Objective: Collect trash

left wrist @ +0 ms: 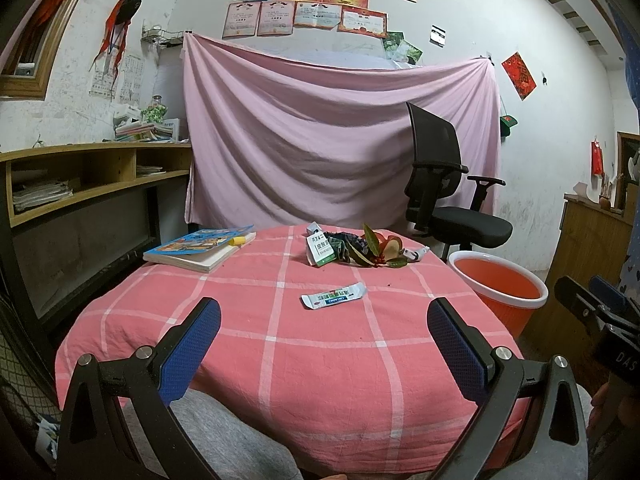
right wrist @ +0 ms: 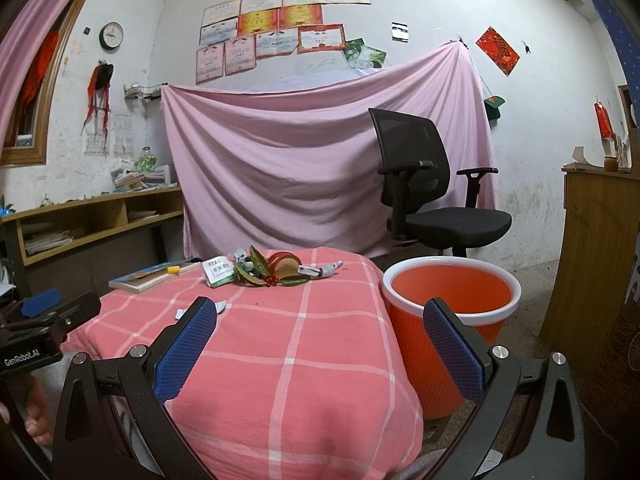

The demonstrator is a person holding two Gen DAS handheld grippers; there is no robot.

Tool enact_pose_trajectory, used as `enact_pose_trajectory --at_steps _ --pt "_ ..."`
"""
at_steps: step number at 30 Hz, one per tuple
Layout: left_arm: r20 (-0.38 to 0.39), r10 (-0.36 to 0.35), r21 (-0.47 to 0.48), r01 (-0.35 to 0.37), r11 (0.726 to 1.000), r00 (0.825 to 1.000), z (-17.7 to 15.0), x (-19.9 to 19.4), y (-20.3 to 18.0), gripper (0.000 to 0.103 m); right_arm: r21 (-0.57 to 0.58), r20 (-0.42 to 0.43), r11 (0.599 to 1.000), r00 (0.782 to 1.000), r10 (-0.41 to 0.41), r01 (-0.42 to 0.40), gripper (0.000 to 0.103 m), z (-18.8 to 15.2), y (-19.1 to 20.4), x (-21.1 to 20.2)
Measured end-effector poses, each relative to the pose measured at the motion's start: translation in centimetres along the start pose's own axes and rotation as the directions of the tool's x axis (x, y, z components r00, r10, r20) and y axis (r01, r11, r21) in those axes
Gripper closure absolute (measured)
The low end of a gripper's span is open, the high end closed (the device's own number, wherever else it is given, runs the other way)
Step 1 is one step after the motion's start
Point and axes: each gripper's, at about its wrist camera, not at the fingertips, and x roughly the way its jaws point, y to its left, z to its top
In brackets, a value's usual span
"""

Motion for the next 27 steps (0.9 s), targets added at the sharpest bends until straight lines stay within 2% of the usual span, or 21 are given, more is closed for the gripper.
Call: enact_pose_trajectory --at_steps 10,13,27 --pt "-0.001 0.0 -0.004 0.0 1.0 1.0 0.1 -0.2 -0.1 0.002 0.0 -0.001 1.0 1.0 0.0 0.0 0.0 0.0 0.0 0.0" --pt "-0.001 0.0 -0.009 0.0 1.0 1.0 1.2 -1.1 0.2 0.002 0.0 0.0 1.0 1.0 0.0 0.0 0.0 0.0 0.0 0.0" --pt "0.001 0.001 -0.007 -0.001 1.0 1.0 1.1 -1.1 0.2 0.002 0.002 -0.002 1.0 1.0 0.0 0.0 0.0 0.1 0.2 -0.1"
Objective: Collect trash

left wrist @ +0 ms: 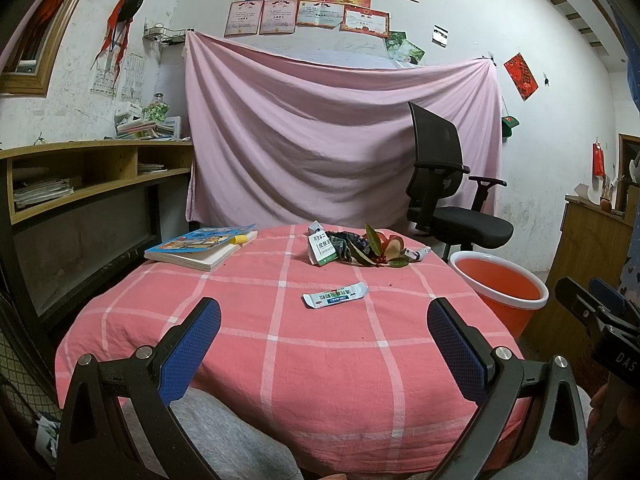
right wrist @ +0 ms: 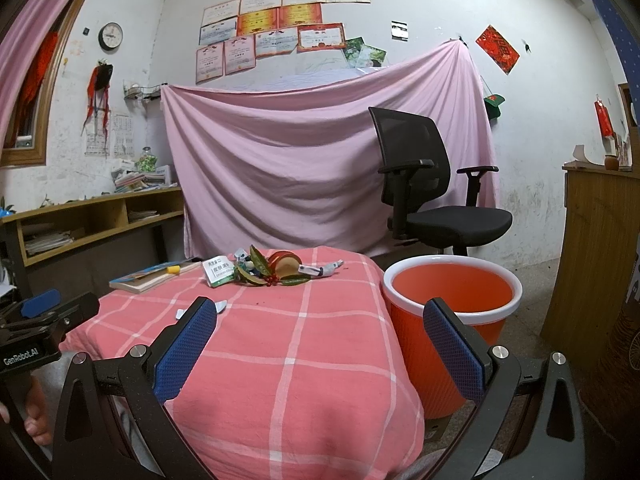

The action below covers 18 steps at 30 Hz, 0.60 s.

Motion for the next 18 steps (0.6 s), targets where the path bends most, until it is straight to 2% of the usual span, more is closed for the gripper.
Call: enact_pose_trajectory --at_steps 18 --pt "0.006 0.004 -0.004 -0.004 1.0 1.0 0.01 0.01 0.24 0.002 0.001 -0.001 1.0 1.0 0.001 -0.001 0.0 -0.02 -0.08 0.06"
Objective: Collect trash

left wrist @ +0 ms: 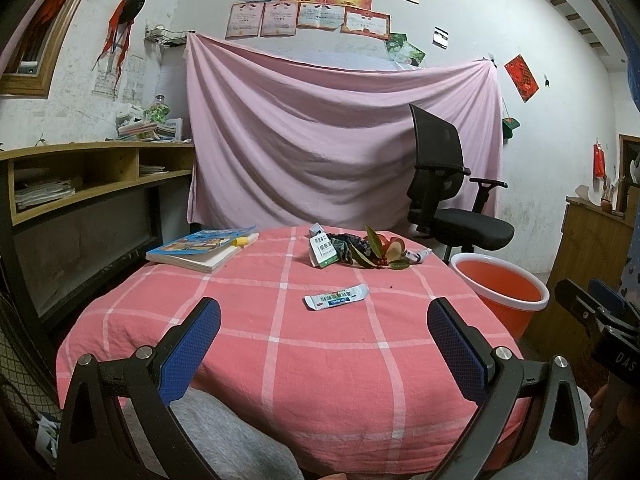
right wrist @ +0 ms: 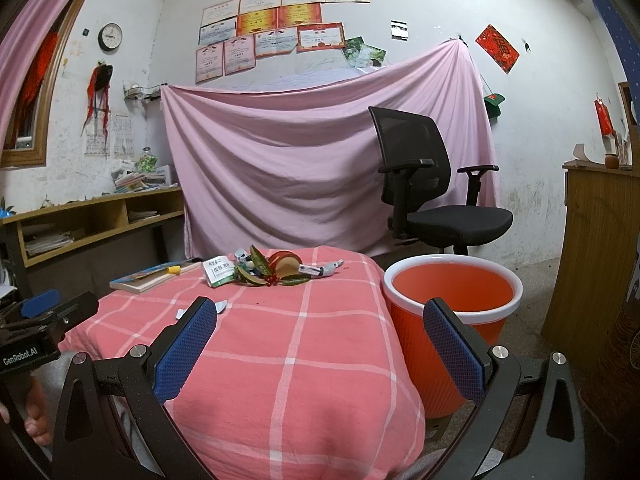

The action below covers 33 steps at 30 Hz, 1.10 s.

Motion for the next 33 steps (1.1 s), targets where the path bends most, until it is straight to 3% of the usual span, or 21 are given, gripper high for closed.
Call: enact_pose_trajectory --at_steps 22,33 --pt "0.0 0.008 -0.001 -0.008 1.0 1.0 -0.4 0.4 0.0 0.002 0.01 -0.006 1.0 1.0 0.001 -0.001 0.0 -0.7 0.8 0.1" --pt "0.0 0.007 -0.052 -0.007 0.999 1.0 0.4 0.7 0.6 0.002 0.013 -0.005 1.0 1.0 0.003 -0.003 0.0 -0.8 1.0 0.1"
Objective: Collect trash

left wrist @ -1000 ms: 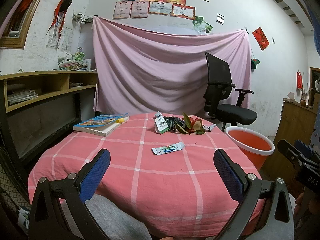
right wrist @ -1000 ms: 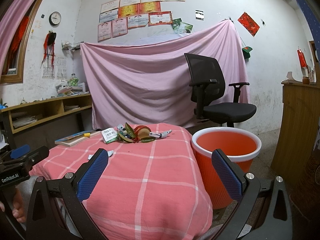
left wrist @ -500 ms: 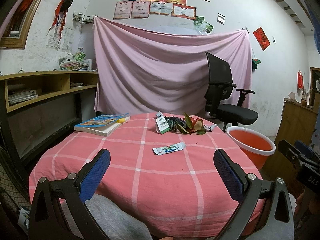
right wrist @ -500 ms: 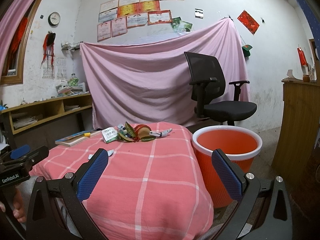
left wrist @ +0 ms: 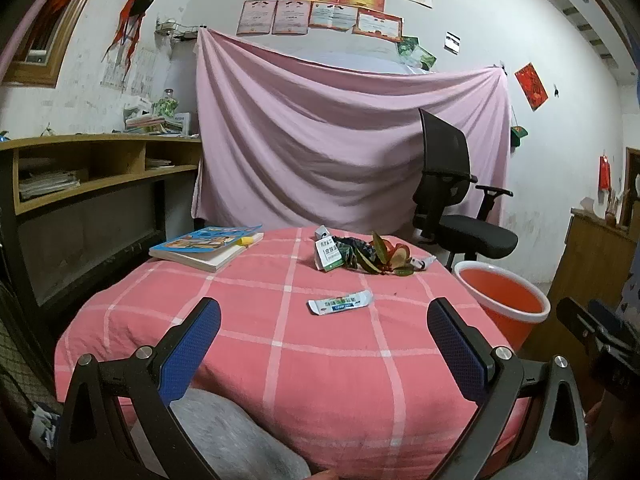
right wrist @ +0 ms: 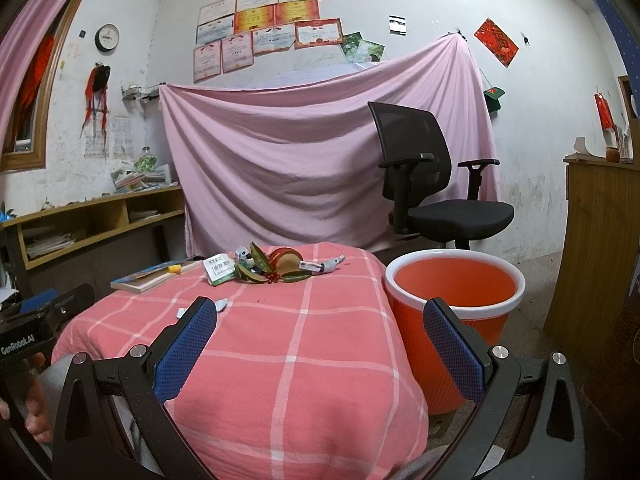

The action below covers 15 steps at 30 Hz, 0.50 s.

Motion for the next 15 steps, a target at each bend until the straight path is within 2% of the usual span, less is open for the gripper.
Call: enact_pose_trajectory --at_steps 6,11,15 --pt "0.003 -0.016 -0.043 0.017 0.999 1.0 0.7 0.8 1.3 0.002 -0.002 -0.002 1.0 1.0 0.011 -0.011 0.0 0.8 0.3 0.9" --pt "0.022 -0.032 -0.06 0.034 0.998 0.999 1.4 2.1 2.3 0.002 -0.03 0.027 1.0 1.0 0.006 -0.005 0.0 2.0 0.6 2.1" --pt "-0.009 -0.092 -0.02 0.092 0.996 0.996 2.0 4.1 2.5 0.002 -0.087 0.063 0.995 0.997 -0.032 0.038 0.0 2.5 1.1 3.5"
